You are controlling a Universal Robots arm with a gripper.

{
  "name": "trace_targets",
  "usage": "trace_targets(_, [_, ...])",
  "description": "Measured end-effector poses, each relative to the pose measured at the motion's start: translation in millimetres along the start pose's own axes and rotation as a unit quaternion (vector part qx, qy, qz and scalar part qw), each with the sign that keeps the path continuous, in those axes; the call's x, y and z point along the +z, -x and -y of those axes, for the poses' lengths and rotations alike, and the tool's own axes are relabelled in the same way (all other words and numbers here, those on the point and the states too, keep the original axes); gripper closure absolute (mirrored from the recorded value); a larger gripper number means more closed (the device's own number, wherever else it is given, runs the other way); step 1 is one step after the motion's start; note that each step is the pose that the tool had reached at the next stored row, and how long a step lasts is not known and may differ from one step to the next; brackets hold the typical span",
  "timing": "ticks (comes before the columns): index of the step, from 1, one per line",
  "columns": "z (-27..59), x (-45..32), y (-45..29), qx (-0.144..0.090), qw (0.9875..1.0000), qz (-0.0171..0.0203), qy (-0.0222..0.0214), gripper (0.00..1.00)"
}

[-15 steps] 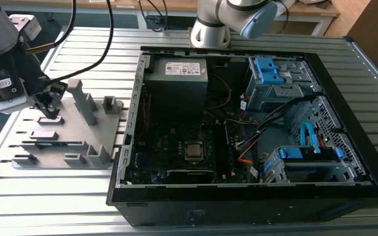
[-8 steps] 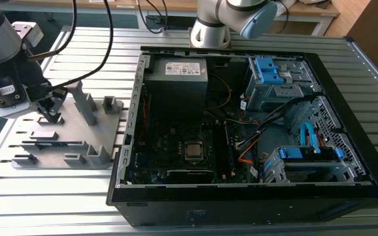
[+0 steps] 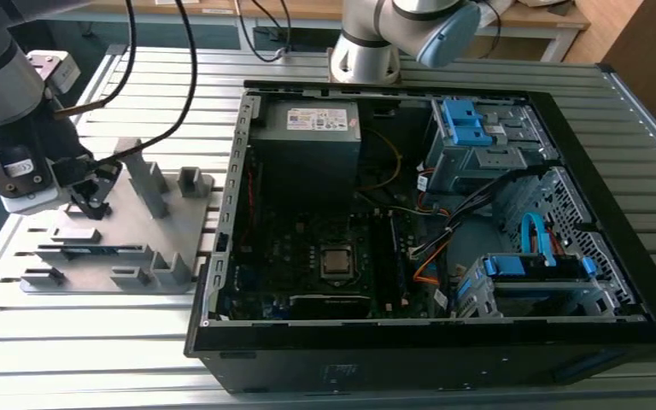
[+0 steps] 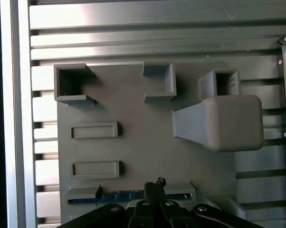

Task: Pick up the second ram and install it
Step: 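Reach for the second ram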

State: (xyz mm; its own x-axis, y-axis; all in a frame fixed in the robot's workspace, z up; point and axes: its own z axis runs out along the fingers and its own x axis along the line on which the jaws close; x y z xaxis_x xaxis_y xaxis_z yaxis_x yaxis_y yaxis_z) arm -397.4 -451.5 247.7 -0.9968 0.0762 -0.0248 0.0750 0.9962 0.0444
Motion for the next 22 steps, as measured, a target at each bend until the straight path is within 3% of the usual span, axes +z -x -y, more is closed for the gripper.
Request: trace_targets(22, [1.4, 31.8, -1.1, 0.0, 1.0, 0.0, 0.0, 0.9])
